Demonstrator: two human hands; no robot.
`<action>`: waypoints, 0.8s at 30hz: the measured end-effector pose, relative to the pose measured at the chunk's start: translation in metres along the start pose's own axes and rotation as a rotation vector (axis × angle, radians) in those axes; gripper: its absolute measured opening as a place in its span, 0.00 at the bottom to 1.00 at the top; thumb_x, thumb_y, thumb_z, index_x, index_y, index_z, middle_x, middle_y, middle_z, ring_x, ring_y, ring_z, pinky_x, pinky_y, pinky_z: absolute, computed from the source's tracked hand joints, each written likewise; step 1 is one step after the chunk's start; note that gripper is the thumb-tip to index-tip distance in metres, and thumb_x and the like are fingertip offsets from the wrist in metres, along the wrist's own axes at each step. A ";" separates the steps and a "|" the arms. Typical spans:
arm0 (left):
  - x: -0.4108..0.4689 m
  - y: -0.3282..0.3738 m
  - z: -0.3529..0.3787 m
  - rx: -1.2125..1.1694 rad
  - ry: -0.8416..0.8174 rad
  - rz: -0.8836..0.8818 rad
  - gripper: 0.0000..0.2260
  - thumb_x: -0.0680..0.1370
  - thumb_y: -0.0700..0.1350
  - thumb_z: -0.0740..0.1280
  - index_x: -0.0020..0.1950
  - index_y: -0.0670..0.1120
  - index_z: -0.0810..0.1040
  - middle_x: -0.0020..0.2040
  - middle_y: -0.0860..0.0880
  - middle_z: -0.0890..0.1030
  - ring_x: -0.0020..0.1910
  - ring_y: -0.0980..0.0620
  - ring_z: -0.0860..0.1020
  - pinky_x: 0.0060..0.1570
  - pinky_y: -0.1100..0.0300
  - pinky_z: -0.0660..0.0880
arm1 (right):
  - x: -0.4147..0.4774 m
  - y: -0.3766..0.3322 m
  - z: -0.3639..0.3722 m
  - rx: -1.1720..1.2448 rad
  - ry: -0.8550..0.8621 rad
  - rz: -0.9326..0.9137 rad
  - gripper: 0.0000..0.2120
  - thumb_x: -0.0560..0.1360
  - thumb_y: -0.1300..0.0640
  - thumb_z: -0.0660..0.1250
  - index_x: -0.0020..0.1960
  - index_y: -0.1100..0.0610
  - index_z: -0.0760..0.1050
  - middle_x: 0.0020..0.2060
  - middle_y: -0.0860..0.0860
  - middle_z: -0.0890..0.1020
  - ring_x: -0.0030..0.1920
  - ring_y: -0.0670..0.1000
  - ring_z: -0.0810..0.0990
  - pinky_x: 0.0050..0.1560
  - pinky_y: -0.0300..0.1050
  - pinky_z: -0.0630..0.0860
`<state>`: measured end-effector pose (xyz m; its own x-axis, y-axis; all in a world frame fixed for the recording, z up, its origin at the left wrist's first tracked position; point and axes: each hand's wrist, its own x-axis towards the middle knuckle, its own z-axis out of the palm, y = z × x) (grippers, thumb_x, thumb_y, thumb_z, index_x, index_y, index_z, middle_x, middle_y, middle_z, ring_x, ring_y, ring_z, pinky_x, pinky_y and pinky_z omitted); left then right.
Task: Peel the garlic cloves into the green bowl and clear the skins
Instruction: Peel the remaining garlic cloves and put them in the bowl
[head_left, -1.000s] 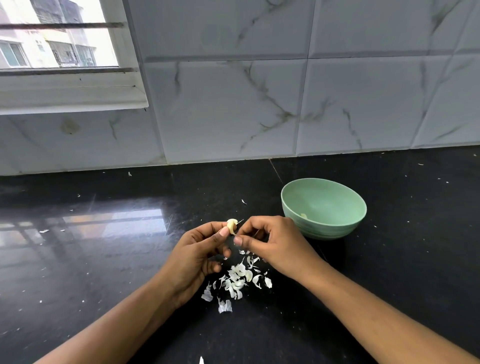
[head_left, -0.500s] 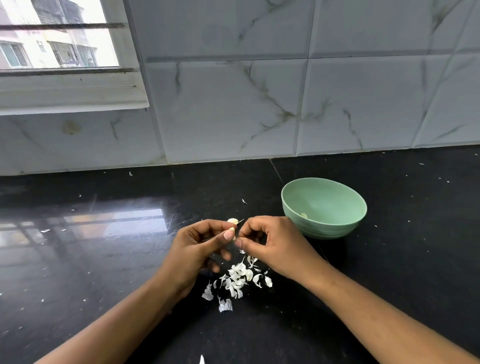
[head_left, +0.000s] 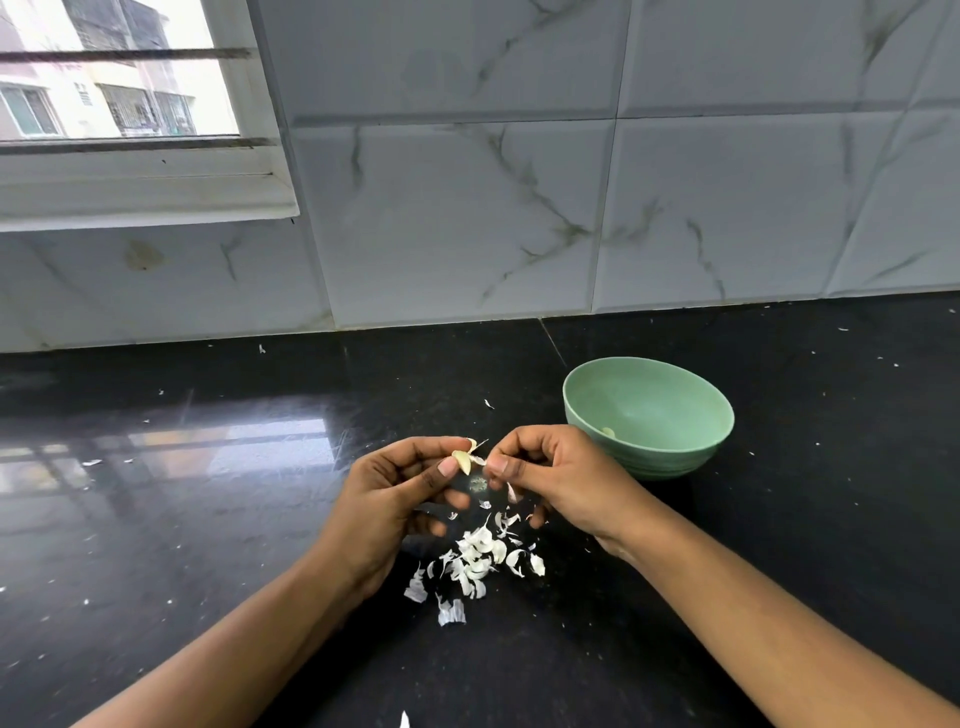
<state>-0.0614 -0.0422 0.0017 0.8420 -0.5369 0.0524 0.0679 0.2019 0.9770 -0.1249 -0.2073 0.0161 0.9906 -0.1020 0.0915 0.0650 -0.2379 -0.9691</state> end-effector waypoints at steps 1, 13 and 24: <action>0.000 0.000 0.000 0.009 0.000 -0.012 0.08 0.69 0.41 0.69 0.46 0.45 0.84 0.36 0.42 0.82 0.28 0.52 0.77 0.20 0.65 0.69 | 0.000 0.000 -0.001 -0.019 0.010 -0.004 0.06 0.76 0.60 0.67 0.40 0.56 0.78 0.33 0.48 0.79 0.31 0.43 0.74 0.25 0.38 0.72; -0.001 0.003 0.002 -0.024 0.028 -0.025 0.11 0.69 0.41 0.68 0.50 0.42 0.81 0.41 0.47 0.83 0.30 0.54 0.79 0.21 0.64 0.72 | 0.001 -0.001 -0.010 -0.471 0.163 -0.167 0.05 0.70 0.55 0.74 0.38 0.51 0.79 0.26 0.38 0.77 0.29 0.40 0.75 0.32 0.36 0.73; -0.004 0.004 0.004 -0.026 0.019 -0.030 0.06 0.67 0.40 0.70 0.41 0.47 0.85 0.34 0.48 0.80 0.28 0.55 0.76 0.20 0.66 0.69 | 0.000 -0.003 -0.010 -0.451 0.187 -0.243 0.06 0.67 0.56 0.76 0.41 0.50 0.80 0.34 0.44 0.80 0.34 0.42 0.78 0.37 0.39 0.76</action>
<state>-0.0667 -0.0425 0.0065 0.8494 -0.5274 0.0188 0.1073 0.2073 0.9724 -0.1261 -0.2167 0.0209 0.9124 -0.1526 0.3798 0.1905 -0.6629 -0.7240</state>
